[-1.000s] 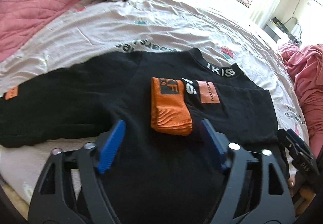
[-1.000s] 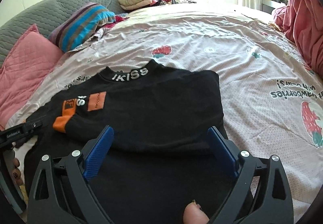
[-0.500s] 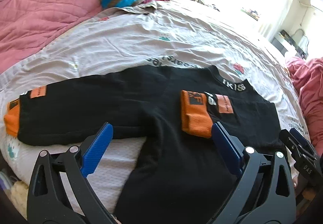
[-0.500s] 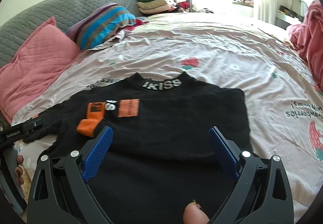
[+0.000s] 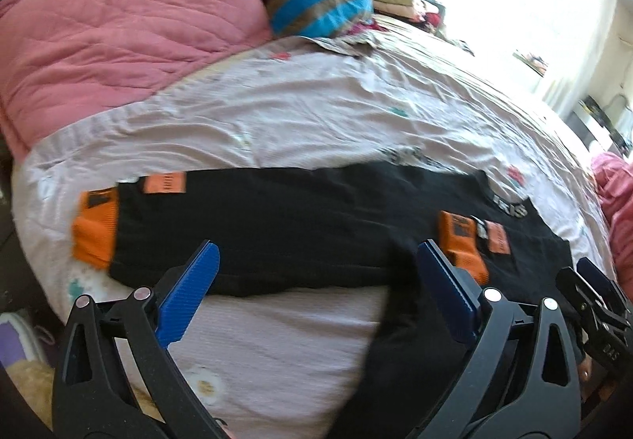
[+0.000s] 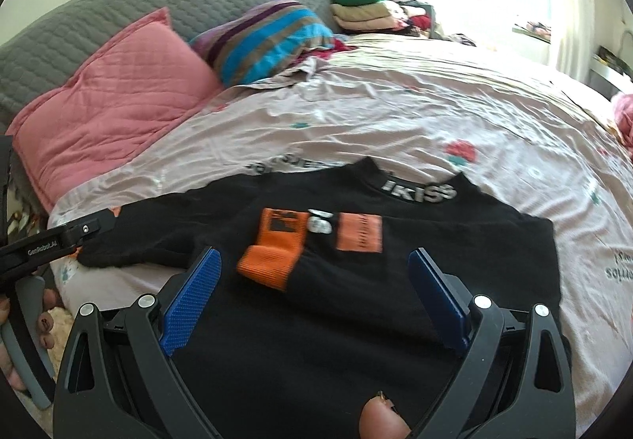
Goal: Fold small clothes
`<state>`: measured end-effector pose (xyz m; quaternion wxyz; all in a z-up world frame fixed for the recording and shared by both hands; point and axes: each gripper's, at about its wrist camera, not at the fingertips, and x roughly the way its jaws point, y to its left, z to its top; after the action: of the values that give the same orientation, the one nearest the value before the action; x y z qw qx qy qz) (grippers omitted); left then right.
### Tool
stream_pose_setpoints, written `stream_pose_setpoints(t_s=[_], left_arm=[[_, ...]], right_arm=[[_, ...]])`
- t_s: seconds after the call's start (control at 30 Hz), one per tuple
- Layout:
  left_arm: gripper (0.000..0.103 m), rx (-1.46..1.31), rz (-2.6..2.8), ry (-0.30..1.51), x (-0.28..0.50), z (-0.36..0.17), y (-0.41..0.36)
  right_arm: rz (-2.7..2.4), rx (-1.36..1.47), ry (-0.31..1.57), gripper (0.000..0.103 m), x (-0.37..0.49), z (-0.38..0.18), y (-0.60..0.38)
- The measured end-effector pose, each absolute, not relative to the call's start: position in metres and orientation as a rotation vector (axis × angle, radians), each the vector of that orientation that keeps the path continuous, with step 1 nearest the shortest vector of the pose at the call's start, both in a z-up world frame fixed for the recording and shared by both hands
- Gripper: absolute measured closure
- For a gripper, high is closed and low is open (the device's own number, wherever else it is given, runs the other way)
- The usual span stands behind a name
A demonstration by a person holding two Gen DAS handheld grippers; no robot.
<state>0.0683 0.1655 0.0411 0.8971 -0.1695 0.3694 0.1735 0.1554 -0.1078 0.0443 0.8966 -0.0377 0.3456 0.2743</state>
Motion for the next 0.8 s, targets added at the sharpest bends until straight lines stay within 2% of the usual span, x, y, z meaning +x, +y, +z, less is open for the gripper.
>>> stream_pose_setpoints(t_s=[0.8], left_arm=[[0.01, -0.464, 0.628, 0.777, 0.022, 0.015, 0.261]], right_arm=[[0.779, -0.231, 0.721, 0.008, 0.133, 0.036, 0.022]])
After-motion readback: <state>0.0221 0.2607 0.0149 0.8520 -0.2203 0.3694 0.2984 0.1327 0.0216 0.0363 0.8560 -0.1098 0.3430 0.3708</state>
